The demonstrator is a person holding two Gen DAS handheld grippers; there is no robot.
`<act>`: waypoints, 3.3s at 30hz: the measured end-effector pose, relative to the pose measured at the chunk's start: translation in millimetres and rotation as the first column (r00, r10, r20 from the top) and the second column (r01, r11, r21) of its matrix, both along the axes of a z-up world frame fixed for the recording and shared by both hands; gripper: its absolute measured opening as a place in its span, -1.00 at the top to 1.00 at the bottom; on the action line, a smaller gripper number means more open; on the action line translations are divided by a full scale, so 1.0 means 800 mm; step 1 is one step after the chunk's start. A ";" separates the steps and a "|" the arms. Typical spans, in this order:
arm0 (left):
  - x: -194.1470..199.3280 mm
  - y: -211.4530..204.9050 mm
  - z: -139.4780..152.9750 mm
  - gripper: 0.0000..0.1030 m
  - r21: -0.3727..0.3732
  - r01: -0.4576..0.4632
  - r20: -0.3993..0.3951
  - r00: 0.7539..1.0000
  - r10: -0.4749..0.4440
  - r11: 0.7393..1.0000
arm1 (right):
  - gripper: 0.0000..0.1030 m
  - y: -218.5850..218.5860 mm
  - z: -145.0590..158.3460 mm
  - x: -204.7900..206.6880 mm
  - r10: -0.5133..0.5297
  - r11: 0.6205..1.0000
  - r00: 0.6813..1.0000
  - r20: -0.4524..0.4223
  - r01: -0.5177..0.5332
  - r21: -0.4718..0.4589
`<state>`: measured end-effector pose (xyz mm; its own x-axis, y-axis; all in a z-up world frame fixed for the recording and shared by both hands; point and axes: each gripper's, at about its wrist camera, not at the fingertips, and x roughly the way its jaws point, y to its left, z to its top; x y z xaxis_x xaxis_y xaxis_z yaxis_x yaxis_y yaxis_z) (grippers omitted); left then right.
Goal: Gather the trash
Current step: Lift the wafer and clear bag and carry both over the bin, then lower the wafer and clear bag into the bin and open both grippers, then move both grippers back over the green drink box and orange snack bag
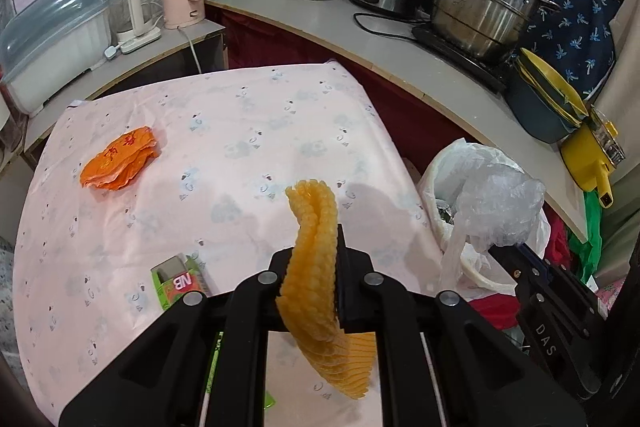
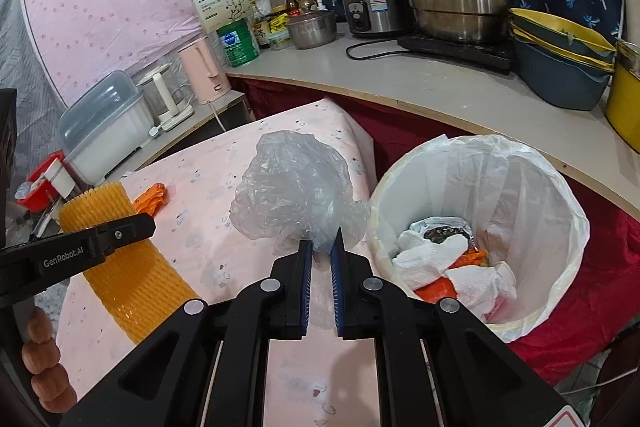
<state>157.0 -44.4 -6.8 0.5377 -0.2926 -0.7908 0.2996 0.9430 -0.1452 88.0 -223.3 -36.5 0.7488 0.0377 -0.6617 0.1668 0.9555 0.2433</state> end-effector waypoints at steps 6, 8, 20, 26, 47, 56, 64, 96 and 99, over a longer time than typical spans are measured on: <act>0.002 -0.047 0.003 0.80 0.002 0.054 0.005 0.999 -0.054 0.999 | 0.83 -0.041 0.001 -0.013 -0.068 0.998 0.998 0.005 0.068 0.006; 0.003 -0.063 0.005 0.80 0.002 0.074 0.008 0.997 -0.074 0.997 | 0.83 -0.054 0.000 -0.017 -0.092 0.996 0.996 0.006 0.091 0.007; 0.011 -0.162 0.011 0.80 -0.011 0.193 0.024 0.981 -0.193 0.981 | 0.83 -0.125 -0.011 -0.035 -0.221 0.975 0.975 -0.006 0.222 0.019; 0.016 -0.204 0.012 0.80 -0.022 0.242 0.030 0.970 -0.242 0.970 | 0.83 -0.146 -0.017 -0.038 -0.258 0.966 0.966 -0.011 0.258 0.024; 0.042 -0.268 -0.019 0.37 -0.017 0.281 0.010 0.960 -0.280 0.960 | 0.66 -0.191 -0.029 -0.004 -0.319 0.947 0.947 -0.021 0.320 0.026; 0.042 -0.256 -0.011 0.13 -0.022 0.261 0.034 0.965 -0.260 0.965 | 0.49 -0.186 -0.018 0.000 -0.322 0.947 0.947 0.002 0.321 0.024; 0.037 -0.238 0.000 0.12 -0.023 0.238 0.049 0.970 -0.237 0.971 | 0.48 -0.177 -0.009 -0.005 -0.310 0.951 0.951 0.011 0.310 0.020; 0.016 -0.065 -0.001 -0.06 0.036 -0.026 0.054 0.998 0.024 0.999 | 0.38 -0.044 0.015 0.004 -0.095 0.995 0.995 0.028 0.096 -0.022; 0.012 -0.046 -0.007 -0.09 0.050 -0.057 0.046 0.997 0.055 0.997 | 0.38 -0.030 0.015 0.006 -0.071 0.997 0.997 0.025 0.071 -0.026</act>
<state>166.9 -80.9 -12.5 0.5872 -0.2205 -0.7789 0.2509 0.9644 -0.0839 92.5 -246.9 -24.8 0.7648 -0.0338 -0.6434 0.2287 0.9478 0.2221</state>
